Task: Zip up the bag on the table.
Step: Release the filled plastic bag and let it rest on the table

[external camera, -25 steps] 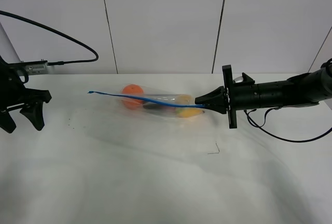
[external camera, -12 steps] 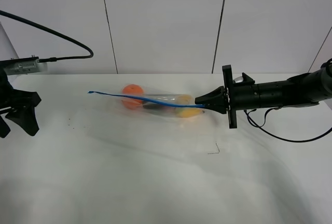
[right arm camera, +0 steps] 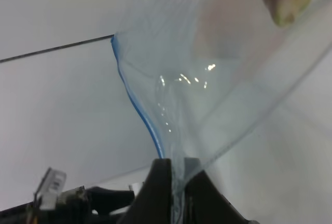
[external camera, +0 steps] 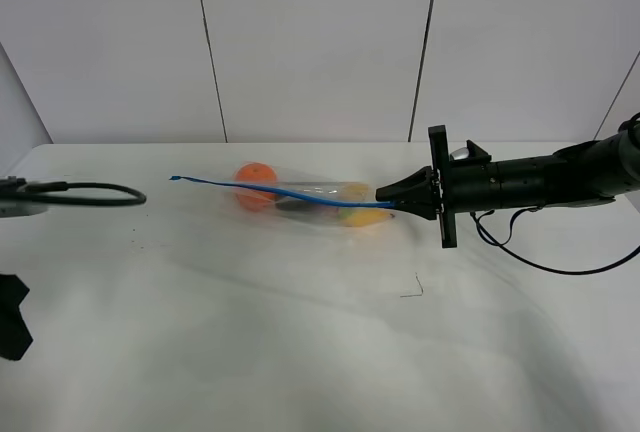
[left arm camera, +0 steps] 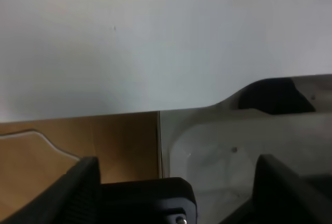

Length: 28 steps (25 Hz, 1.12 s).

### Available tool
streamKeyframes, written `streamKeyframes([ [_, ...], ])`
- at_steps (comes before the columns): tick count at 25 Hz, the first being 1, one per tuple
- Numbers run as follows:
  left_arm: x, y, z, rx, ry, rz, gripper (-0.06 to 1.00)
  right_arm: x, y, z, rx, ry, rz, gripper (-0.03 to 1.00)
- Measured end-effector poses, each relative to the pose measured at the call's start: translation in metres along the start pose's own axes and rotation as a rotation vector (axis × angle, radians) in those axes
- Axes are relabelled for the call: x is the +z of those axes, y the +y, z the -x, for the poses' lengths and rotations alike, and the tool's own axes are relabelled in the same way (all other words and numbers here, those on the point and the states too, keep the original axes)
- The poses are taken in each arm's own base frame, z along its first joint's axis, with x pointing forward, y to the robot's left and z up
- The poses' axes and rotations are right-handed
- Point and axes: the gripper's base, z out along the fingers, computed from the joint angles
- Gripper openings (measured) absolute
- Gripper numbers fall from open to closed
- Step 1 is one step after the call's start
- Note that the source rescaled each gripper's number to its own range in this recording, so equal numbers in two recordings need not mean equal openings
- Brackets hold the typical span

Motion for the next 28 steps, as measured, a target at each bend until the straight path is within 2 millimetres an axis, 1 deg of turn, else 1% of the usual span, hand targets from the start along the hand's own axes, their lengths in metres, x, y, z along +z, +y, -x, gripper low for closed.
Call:
streamKeyframes([
  [5,0.012,0.002,-0.034,0.022,-0.018,0.042,0.88,0.0,0.0,0.0,0.0,0.001,-0.001,0.0],
  [8,0.018,0.004,-0.047,0.031,-0.042,0.063,0.88,0.0,0.0,0.0,0.0,0.001,-0.001,0.0],
  [17,0.005,0.001,-0.056,0.027,-0.167,0.063,0.88,0.0,-0.001,-0.001,-0.01,0.006,-0.006,0.0],
  [28,0.0,0.001,-0.06,0.028,-0.212,0.067,0.88,0.0,-0.001,-0.001,-0.012,0.01,-0.01,0.0],
])
